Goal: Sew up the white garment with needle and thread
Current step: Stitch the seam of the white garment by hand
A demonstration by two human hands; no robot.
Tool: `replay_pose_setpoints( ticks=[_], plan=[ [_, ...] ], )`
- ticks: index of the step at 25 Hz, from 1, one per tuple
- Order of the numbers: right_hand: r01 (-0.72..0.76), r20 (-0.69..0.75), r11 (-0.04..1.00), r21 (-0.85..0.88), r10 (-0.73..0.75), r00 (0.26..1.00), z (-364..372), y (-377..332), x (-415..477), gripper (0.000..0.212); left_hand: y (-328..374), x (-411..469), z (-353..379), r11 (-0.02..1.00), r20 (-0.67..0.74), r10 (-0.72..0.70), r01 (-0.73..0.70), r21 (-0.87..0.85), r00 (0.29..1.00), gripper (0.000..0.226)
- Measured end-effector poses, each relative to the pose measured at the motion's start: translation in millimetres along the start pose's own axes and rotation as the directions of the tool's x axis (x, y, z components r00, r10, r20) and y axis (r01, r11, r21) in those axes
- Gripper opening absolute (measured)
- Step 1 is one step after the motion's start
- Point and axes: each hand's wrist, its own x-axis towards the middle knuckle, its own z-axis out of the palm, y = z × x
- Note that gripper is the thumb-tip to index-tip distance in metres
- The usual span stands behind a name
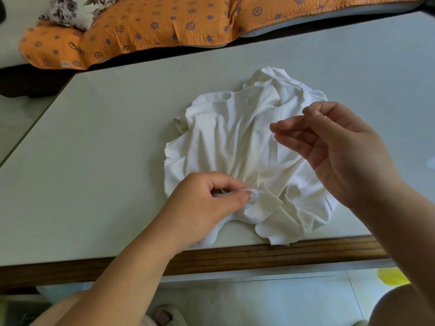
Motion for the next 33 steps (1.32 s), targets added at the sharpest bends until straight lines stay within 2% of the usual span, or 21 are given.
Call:
replay_pose_setpoints(
  ticks=[3, 6, 8, 10, 12, 17, 25, 33],
  plan=[
    [0.087, -0.053, 0.983, -0.164, -0.097, 0.994, 0, 6, 0, 0.014, 0, 0, -1, 1.000, 0.000, -0.004, 0.004, -0.002, 1.000, 0.007],
    [0.125, -0.010, 0.928, -0.352, -0.137, 0.991, 2, 7, -5, 0.014, -1, 1, -3, 1.000, -0.005, -0.004, 0.004, -0.005, 1.000, 0.007],
    [0.101, 0.100, 0.859, -0.503, -0.059, 0.993, 6, 5, -11, 0.012, -1, 0, -3, 1.000, -0.011, -0.003, 0.003, -0.010, 1.000, 0.007],
    [0.050, 0.200, 0.778, -0.626, 0.098, 0.975, 11, 5, -19, 0.010, -1, -1, -4, 1.000, -0.020, 0.002, -0.002, -0.013, 1.000, 0.007],
    [-0.018, 0.215, 0.721, -0.693, 0.231, 0.949, 14, 8, -25, 0.010, -1, -1, -6, 1.000, -0.020, 0.006, -0.006, -0.005, 1.000, 0.007],
    [-0.081, 0.166, 0.687, -0.722, 0.287, 0.943, 15, 3, -29, 0.009, -1, 0, -15, 1.000, -0.002, 0.013, -0.013, -0.024, 1.000, 0.010],
    [-0.133, 0.185, 0.644, -0.753, 0.401, 0.897, 17, -1, -29, 0.016, -1, 0, -18, 1.000, -0.021, 0.027, -0.027, 0.012, 0.999, 0.011],
    [-0.151, 0.182, 0.640, -0.754, 0.424, 0.887, 17, -2, -30, 0.015, 0, -1, -17, 1.000, -0.023, 0.031, -0.031, 0.000, 0.999, 0.008]
  ],
)
